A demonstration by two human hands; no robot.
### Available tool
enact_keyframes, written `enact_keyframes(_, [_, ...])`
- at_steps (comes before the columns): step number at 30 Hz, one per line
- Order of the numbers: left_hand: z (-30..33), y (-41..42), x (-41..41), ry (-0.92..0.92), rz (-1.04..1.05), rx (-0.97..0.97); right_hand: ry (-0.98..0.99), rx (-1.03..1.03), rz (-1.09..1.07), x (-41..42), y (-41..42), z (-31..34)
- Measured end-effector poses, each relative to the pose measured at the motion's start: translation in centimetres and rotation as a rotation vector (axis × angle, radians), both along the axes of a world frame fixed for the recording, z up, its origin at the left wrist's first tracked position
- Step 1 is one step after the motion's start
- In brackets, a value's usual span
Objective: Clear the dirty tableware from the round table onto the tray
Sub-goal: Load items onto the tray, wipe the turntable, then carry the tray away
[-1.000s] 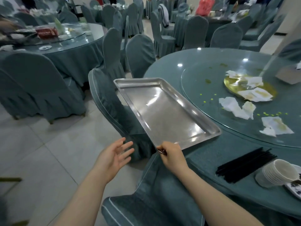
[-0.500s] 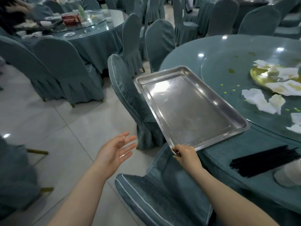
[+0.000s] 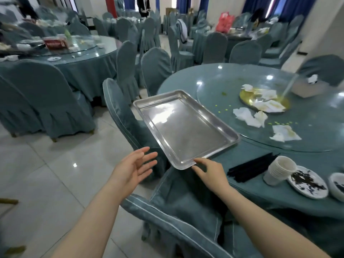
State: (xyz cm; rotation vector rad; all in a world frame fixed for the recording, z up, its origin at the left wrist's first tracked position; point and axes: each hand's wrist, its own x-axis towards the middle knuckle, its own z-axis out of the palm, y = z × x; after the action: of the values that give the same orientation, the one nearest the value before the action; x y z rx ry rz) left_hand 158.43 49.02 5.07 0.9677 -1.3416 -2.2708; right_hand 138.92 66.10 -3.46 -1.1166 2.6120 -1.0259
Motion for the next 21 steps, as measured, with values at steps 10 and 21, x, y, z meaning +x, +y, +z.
enact_keyframes(10, [1.7, 6.4, -3.6, 0.070, -0.199, 0.023, -0.072, -0.119, -0.214, 1.0, 10.4, 3.3])
enact_keyframes(21, [0.6, 10.0, -8.4, 0.034, -0.287, 0.048, -0.307, -0.293, -0.506, -3.6, 18.4, 0.3])
